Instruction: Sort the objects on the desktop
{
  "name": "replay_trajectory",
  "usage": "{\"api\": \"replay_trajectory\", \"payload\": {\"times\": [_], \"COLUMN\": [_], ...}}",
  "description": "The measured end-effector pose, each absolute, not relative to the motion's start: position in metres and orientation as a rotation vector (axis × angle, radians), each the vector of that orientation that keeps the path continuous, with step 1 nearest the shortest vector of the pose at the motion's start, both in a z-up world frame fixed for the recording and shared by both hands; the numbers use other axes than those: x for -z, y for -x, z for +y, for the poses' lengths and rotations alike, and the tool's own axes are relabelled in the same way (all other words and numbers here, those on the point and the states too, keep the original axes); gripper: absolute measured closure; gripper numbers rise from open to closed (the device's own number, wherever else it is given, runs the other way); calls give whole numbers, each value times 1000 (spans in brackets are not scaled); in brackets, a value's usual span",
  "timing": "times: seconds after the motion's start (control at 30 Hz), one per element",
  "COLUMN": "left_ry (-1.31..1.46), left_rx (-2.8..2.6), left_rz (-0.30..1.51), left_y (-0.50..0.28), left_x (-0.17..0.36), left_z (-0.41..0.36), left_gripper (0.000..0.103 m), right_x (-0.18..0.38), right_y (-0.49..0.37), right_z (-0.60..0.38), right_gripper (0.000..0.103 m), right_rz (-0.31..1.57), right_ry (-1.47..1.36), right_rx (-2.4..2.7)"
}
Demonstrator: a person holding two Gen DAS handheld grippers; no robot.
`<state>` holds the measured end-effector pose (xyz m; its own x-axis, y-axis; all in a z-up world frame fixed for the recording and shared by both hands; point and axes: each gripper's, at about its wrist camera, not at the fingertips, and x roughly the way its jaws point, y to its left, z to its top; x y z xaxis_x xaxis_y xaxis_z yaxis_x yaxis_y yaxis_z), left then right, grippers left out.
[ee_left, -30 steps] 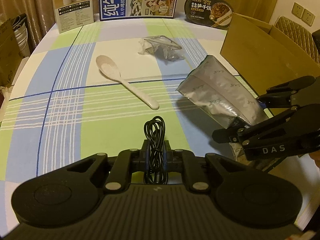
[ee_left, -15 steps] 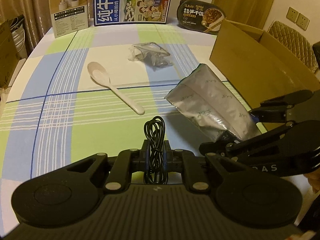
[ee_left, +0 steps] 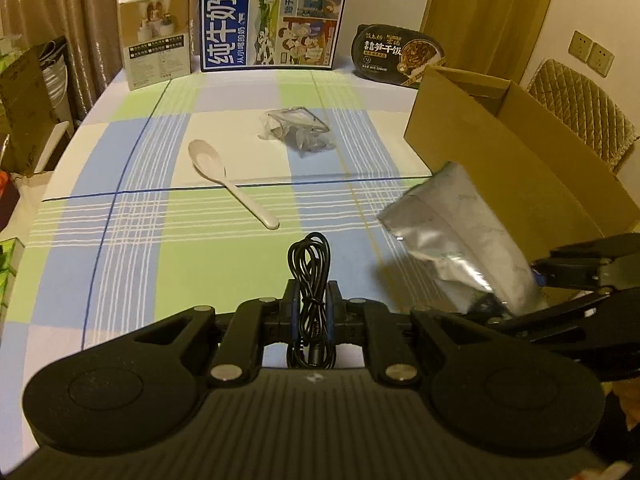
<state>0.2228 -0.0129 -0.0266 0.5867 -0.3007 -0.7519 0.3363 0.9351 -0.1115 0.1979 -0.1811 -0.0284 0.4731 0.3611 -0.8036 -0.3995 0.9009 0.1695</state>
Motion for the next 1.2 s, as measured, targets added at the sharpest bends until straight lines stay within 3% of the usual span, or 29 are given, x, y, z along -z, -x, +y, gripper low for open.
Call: {"api": "replay_trajectory", "payload": {"times": [0.6,1.2], "left_ry": [-5,-1], "left_rx": [421,565], "left_rz": [816,784], "left_y": [-151,-121], "left_x": [-22,-50], "left_z": [-43,-115], "left_gripper": [94,94], "right_x": [-33,-54], "right_y": [-114,-76], "right_z": [-234,-326], "right_gripper": [52,52], "right_rz": [862,814], "right_ry": [-10,-23], "right_rx": [-378,-229]}}
